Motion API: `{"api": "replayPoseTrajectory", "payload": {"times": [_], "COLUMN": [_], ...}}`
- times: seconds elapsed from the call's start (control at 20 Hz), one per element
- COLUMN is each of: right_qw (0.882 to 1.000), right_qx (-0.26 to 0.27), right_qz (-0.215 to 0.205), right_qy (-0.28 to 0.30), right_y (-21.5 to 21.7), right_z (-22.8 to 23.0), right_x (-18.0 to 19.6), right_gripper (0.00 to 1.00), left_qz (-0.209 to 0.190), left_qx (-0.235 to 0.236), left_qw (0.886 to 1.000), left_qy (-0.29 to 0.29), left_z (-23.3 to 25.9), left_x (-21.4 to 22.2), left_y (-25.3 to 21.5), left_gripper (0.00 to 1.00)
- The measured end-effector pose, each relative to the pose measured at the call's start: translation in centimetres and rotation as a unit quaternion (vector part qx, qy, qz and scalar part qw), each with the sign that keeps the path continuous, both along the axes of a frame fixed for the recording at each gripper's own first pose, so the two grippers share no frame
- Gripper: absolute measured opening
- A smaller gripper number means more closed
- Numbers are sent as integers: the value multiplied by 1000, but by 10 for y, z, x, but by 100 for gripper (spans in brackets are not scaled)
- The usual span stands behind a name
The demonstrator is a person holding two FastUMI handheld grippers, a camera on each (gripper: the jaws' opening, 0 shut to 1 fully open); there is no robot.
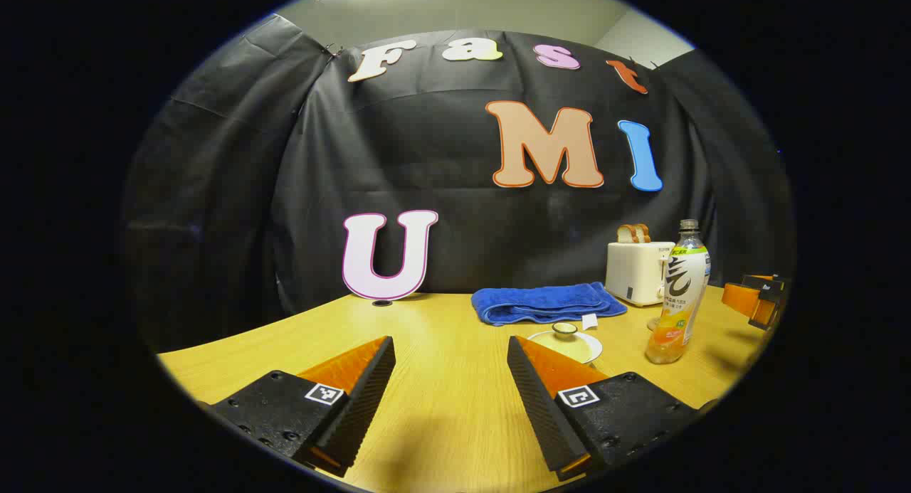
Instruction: Open the teacup lid with one hand, grasp the water bottle and pour water into the teacup with the other hand; after pouring, place the water bottle on the coaster and then close the teacup lid.
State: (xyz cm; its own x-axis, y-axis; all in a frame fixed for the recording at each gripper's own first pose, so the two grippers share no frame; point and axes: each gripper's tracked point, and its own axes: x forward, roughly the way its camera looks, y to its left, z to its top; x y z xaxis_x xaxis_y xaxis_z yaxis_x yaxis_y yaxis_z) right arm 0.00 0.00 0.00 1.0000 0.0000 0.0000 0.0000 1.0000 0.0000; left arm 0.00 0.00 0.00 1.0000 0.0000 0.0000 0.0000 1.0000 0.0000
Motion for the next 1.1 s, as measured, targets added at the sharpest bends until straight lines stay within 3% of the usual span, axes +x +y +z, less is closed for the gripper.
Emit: {"api": "replayPoseTrajectory", "payload": {"times": [0.05, 0.4, 0.5, 0.55, 1.05, 1.1], "right_qw": [1000, 1000, 1000, 1000, 1000, 1000], "right_qx": [0, 1, 0, 0, 1, 1], "right_qz": [0, -5, -6, -7, -8, -8], "right_qy": [0, -1, -1, -1, -1, -1], "right_y": [0, -3, -2, -3, -5, -4], "right_z": [0, 1, 1, 1, 1, 1], "right_x": [0, 1, 1, 1, 2, 2], "right_gripper": [94, 100, 94, 98, 94, 94], "left_qz": [3, 14, 14, 14, 13, 10], "left_qx": [1, 0, 0, 0, 0, 0], "left_qw": [1000, 1000, 1000, 1000, 1000, 1000], "left_qy": [1, 2, 2, 1, 1, 1], "left_z": [0, -1, 0, -1, -1, 0], "left_x": [1, 0, 0, 0, -1, -1], "left_y": [0, 4, 5, 5, 6, 5], "left_gripper": [93, 93, 92, 92, 89, 92]}}
